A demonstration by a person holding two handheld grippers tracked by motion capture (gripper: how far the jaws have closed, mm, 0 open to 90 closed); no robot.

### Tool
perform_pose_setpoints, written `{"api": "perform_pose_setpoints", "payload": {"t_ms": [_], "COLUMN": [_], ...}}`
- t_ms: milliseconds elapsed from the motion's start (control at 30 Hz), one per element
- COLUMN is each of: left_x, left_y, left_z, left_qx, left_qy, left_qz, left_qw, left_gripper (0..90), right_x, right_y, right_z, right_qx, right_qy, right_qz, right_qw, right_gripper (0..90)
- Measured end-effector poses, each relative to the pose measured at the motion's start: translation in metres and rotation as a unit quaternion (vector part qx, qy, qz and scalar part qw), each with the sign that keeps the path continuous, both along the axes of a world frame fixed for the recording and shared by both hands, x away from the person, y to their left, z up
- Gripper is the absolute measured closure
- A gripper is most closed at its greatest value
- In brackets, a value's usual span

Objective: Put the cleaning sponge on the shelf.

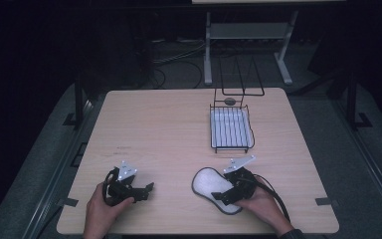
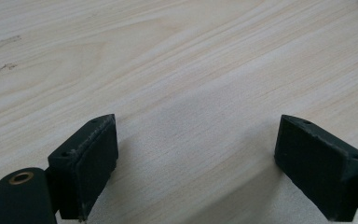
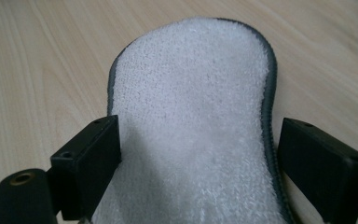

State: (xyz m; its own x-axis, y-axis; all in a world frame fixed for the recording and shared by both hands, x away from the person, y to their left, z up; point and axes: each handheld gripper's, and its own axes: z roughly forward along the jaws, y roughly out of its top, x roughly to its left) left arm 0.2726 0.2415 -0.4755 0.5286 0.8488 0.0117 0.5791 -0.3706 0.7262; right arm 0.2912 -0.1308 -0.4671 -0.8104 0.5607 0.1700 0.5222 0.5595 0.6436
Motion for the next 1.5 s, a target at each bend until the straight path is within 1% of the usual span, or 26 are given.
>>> {"api": "perform_pose_setpoints", "payload": {"t_ms": [33, 133, 200, 233, 267, 567, 667, 800, 900, 933, 967, 1233, 1267, 1300, 1333, 1500], "left_x": [0.000, 0.000, 0.000, 0.000, 0.000, 0.000, 0.000, 0.000, 0.000, 0.000, 0.000, 0.000, 0.000, 0.000, 0.000, 0.000], "left_y": [0.000, 0.000, 0.000, 0.000, 0.000, 0.000, 0.000, 0.000, 0.000, 0.000, 0.000, 0.000, 0.000, 0.000, 0.000, 0.000], "left_z": [0.000, 0.000, 0.000, 0.000, 0.000, 0.000, 0.000, 0.000, 0.000, 0.000, 0.000, 0.000, 0.000, 0.000, 0.000, 0.000], "left_qx": [0.000, 0.000, 0.000, 0.000, -0.001, 0.001, 0.001, 0.001, 0.001, 0.001, 0.002, 0.002, 0.002, 0.002, 0.002, 0.001], "left_qy": [0.000, 0.000, 0.000, 0.000, 0.000, 0.001, 0.001, 0.001, 0.001, 0.001, 0.001, 0.001, 0.001, 0.001, 0.001, 0.001], "left_qz": [0.000, 0.000, 0.000, 0.000, 0.000, -0.001, -0.001, -0.001, -0.001, -0.001, -0.001, -0.001, -0.001, -0.001, -0.001, -0.001], "left_qw": [1.0000, 1.0000, 1.0000, 1.0000, 1.0000, 1.0000, 1.0000, 1.0000, 1.0000, 1.0000, 1.0000, 1.0000, 1.0000, 1.0000, 1.0000, 1.0000], "left_gripper": [12.6, 12.6, 12.6, 12.6, 12.6, 12.6, 12.6, 12.6, 12.6, 12.6, 12.6, 12.6, 12.6, 12.6, 12.6, 12.6], "right_x": [0.000, -0.002, -0.003, -0.003, -0.004, -0.003, -0.004, -0.005, -0.006, -0.006, -0.006, -0.005, -0.005, -0.005, -0.005, -0.004], "right_y": [0.000, 0.002, 0.003, 0.003, 0.003, 0.003, 0.003, 0.003, 0.002, 0.002, 0.000, -0.007, -0.007, -0.008, -0.008, -0.012], "right_z": [-0.001, -0.001, 0.000, 0.001, 0.001, 0.002, 0.004, 0.006, 0.009, 0.009, 0.011, 0.017, 0.017, 0.019, 0.019, 0.024], "right_qx": [-0.002, -0.009, -0.013, -0.012, -0.010, -0.013, -0.019, -0.021, -0.019, -0.019, -0.017, -0.002, -0.002, 0.006, 0.006, 0.020], "right_qy": [0.001, -0.006, -0.008, -0.007, -0.005, -0.004, -0.010, -0.010, -0.019, -0.019, -0.021, -0.029, -0.029, -0.030, -0.030, -0.032], "right_qz": [0.001, 0.005, 0.008, 0.014, 0.015, 0.014, 0.015, 0.013, 0.012, 0.012, 0.008, 0.003, 0.003, 0.001, 0.001, 0.002], "right_qw": [1.0000, 0.9999, 0.9999, 0.9998, 0.9998, 0.9998, 0.9997, 0.9996, 0.9996, 0.9996, 0.9996, 0.9996, 0.9996, 0.9995, 0.9995, 0.9993], "right_gripper": [13.4, 14.2, 17.9, 21.3, 21.3, 24.3, 26.6, 27.9, 32.4, 32.4, 36.6, 51.7, 51.7, 55.9, 55.9, 65.0]}}
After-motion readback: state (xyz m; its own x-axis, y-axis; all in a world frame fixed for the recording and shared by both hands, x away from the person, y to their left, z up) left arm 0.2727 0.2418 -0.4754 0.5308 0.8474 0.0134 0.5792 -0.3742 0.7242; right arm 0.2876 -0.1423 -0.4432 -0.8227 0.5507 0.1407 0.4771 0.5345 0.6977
